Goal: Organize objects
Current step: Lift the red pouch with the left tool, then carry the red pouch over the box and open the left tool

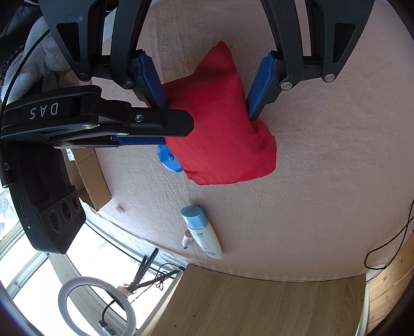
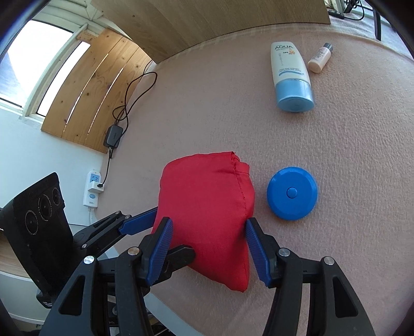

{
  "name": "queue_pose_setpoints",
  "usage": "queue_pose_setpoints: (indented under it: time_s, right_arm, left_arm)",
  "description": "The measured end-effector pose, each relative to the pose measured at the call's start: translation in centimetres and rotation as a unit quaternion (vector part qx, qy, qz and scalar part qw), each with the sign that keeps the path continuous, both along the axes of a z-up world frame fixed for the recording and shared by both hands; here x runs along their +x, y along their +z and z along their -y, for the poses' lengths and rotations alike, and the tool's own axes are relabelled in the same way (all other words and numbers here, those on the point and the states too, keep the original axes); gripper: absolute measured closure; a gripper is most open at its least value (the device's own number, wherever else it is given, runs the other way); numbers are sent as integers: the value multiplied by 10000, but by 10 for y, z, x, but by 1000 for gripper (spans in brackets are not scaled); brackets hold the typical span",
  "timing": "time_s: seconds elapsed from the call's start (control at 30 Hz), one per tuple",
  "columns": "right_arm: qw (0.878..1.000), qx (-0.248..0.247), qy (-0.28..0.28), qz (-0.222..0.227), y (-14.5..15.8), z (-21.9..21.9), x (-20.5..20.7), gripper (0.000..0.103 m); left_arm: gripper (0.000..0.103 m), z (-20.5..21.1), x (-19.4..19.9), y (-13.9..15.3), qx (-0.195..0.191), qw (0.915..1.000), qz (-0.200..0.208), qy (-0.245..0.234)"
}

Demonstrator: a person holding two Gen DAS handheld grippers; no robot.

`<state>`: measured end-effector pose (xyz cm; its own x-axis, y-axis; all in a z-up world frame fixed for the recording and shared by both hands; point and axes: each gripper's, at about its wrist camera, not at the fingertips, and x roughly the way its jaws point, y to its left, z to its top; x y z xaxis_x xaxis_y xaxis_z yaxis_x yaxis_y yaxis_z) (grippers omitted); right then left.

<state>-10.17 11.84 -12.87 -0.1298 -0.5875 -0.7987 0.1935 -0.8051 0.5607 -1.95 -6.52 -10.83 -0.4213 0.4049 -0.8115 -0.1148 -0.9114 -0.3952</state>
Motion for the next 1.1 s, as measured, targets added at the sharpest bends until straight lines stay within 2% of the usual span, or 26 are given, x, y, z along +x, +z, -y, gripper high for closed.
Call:
queue_pose_setpoints:
  time_s: [0.3,0.6,0.87,1.1]
  right_arm:
    - [9973,-96,-508,-517,43,-58,1,48]
    - [9877,24,-1260,-927,74,-150,4,48]
    - [9752,180,-1953,-1025,81,-242,15,48]
    - [9655,382,-2377,-990,75,-306,21,48]
  left_arm:
    - [38,-55,-23,46,-123,9976,-529,-434]
    - [38,-147,-60,79,-75,9893,-920,-1126]
    - [38,-251,-87,87,35,9773,-1117,-1798]
    - [38,-329,-105,75,166,9697,-1093,-2179]
